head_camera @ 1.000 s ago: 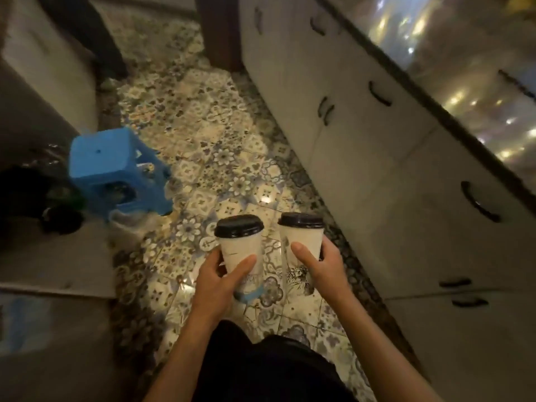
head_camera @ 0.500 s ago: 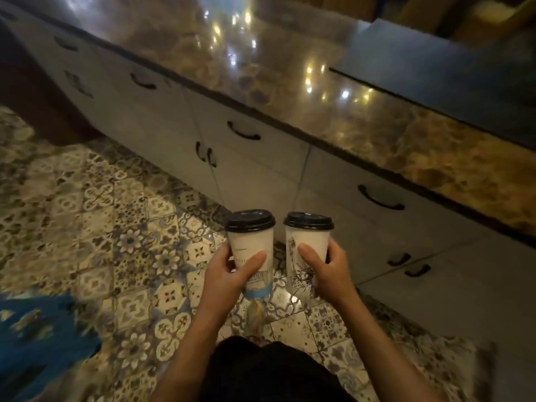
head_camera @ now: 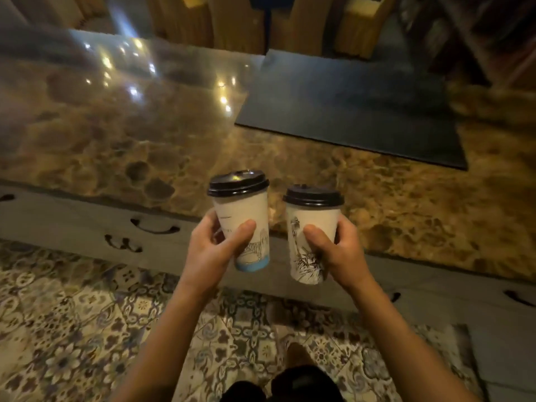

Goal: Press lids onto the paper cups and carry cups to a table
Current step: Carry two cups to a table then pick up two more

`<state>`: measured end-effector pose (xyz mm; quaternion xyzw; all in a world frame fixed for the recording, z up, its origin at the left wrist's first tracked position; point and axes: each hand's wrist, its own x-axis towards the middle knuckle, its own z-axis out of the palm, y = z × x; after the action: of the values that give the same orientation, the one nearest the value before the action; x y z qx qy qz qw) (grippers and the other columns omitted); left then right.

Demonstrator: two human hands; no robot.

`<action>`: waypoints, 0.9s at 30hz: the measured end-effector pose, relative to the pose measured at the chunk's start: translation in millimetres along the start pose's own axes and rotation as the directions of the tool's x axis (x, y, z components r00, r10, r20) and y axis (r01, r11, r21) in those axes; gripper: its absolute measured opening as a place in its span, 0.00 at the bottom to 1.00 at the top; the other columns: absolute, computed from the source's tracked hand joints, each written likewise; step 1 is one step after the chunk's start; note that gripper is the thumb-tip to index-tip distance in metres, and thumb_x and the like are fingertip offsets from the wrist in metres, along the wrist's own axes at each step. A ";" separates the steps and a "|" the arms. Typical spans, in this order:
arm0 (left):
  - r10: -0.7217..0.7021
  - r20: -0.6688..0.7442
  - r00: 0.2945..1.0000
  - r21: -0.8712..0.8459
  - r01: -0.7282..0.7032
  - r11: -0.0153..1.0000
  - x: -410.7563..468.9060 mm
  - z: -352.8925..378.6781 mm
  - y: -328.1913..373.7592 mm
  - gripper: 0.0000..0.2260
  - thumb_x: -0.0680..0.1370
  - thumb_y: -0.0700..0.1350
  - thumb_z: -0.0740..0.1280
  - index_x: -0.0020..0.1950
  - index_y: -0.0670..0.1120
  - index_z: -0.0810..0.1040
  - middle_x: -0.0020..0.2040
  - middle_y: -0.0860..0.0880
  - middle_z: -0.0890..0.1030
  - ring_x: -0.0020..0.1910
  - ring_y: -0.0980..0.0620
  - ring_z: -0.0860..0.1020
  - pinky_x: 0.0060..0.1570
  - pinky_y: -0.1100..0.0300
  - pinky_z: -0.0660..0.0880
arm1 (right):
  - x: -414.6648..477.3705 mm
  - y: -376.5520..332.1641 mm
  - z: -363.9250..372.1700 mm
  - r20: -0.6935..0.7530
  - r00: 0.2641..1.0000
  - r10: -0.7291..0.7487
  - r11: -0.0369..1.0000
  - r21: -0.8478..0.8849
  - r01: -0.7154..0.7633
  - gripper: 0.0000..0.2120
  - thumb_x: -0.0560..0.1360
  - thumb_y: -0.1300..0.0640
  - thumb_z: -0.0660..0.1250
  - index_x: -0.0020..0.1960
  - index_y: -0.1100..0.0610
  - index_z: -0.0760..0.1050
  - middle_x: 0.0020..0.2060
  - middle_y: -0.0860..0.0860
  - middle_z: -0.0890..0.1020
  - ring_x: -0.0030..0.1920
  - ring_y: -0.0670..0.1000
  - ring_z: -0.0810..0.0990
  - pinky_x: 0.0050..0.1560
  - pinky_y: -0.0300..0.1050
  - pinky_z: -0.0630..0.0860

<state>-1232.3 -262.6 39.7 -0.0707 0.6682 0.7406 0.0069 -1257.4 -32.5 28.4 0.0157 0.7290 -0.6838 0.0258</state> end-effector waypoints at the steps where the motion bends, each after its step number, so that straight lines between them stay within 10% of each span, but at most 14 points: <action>1: 0.025 0.014 1.000 0.023 -0.025 0.999 25.0 6.3 7.9 0.21 0.70 0.55 0.77 0.62 0.56 0.79 0.58 0.53 0.86 0.56 0.53 0.85 0.47 0.63 0.82 | 23.5 -6.0 -6.8 -0.005 1.000 -0.027 0.999 -0.021 0.027 0.25 0.66 0.39 0.74 0.59 0.50 0.78 0.51 0.49 0.87 0.52 0.50 0.86 0.47 0.44 0.83; 12: 0.200 0.012 0.980 0.407 -0.187 0.894 365.4 81.6 76.7 0.38 0.57 0.74 0.76 0.62 0.59 0.74 0.56 0.60 0.82 0.55 0.63 0.80 0.51 0.62 0.79 | 337.0 -70.2 -68.3 -0.081 0.991 -0.111 0.974 -0.205 0.092 0.29 0.60 0.33 0.77 0.57 0.37 0.74 0.53 0.37 0.82 0.54 0.38 0.81 0.50 0.39 0.80; 21: 0.268 -0.019 0.963 0.571 -0.210 0.794 541.8 126.0 50.7 0.37 0.64 0.52 0.84 0.69 0.48 0.73 0.60 0.49 0.82 0.57 0.50 0.81 0.60 0.47 0.80 | 506.1 -46.1 -60.1 -0.345 0.919 -0.188 0.939 -0.338 0.065 0.38 0.64 0.44 0.83 0.68 0.54 0.73 0.63 0.54 0.82 0.62 0.54 0.80 0.57 0.44 0.76; 27: 0.270 0.030 0.962 0.540 -0.242 0.806 569.5 133.5 40.0 0.36 0.68 0.49 0.83 0.70 0.50 0.70 0.63 0.49 0.81 0.56 0.51 0.82 0.49 0.66 0.78 | 532.6 -28.2 -61.5 -0.312 0.912 -0.266 0.924 -0.351 0.150 0.37 0.66 0.45 0.83 0.68 0.53 0.71 0.63 0.52 0.81 0.60 0.46 0.79 0.51 0.27 0.72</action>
<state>-1813.1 -182.6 27.3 0.0069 0.8524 0.5151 -0.0896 -1791.7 20.4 28.9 0.0553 0.8199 -0.5415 -0.1775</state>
